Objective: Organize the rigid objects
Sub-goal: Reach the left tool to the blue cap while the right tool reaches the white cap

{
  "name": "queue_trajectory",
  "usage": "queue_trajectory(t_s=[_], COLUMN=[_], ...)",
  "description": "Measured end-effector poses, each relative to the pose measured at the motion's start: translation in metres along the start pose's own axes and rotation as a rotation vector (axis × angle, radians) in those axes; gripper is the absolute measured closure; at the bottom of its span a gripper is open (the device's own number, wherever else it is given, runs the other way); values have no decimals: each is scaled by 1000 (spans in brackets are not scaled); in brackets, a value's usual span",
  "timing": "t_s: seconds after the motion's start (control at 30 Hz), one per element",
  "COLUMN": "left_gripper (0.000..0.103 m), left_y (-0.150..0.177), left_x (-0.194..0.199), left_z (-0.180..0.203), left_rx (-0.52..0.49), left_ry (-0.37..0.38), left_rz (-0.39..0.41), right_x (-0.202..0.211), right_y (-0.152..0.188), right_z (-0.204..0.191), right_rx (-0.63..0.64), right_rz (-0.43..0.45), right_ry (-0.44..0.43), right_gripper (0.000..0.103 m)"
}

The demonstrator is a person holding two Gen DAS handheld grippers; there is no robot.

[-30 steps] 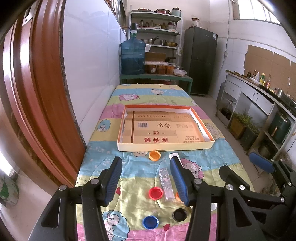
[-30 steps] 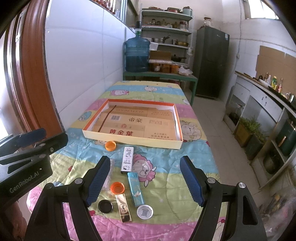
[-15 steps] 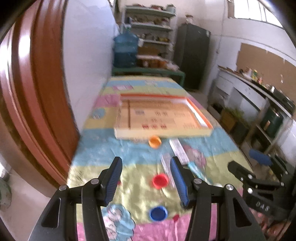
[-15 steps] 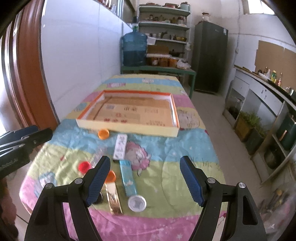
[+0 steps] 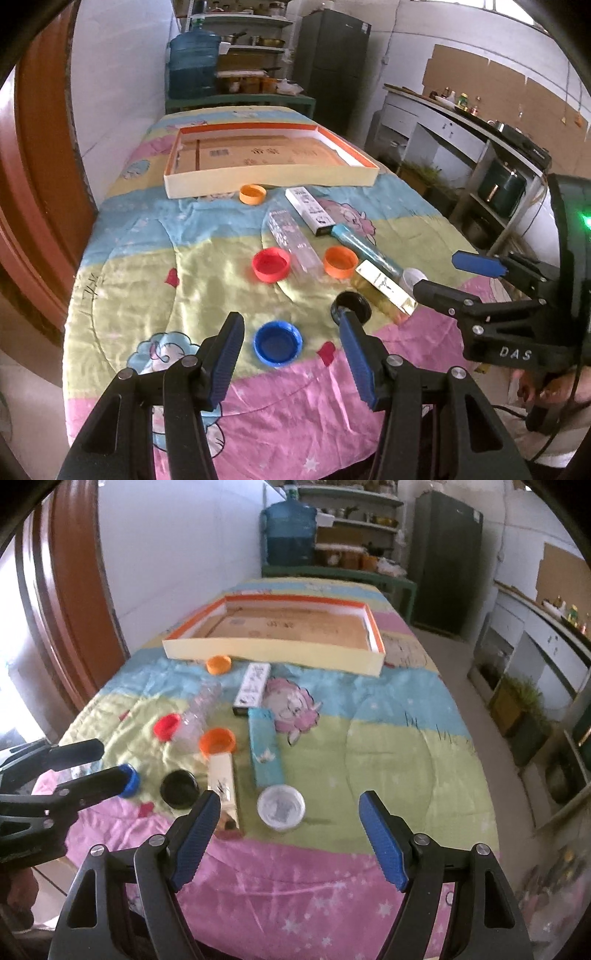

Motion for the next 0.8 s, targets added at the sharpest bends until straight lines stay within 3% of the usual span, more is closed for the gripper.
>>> queue_trajectory(t_s=[0.27,0.37,0.57,0.8], left_gripper=[49,51,72,72], left_y=[12,11,9,7], left_x=[-20,-21,-23,-26], left_z=[-6,-8,-11,-9], left_rx=[21,24,-4,-10], left_ry=[17,20,-22,-26], left_rz=[-46,-30,-9,1], right_x=[-8,-6,-4,-22], right_y=[6,5,5,10], right_z=[9,12,14,0], right_rx=[5,2,17,82], right_rz=[-22,-13,-8,-34], right_ry=[21,19,9,-4], right_gripper=[24,27,30,55])
Point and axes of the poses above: each gripper's, at about its wrist camera, not at the fingertips, and x roughly against the way its jaws point, z to its right, y to its underside, the point moved 9 cm from there along -x, roughly the way its jaws point, and after that the axes turned 10 degrees about -x, right-handed, at the moved point
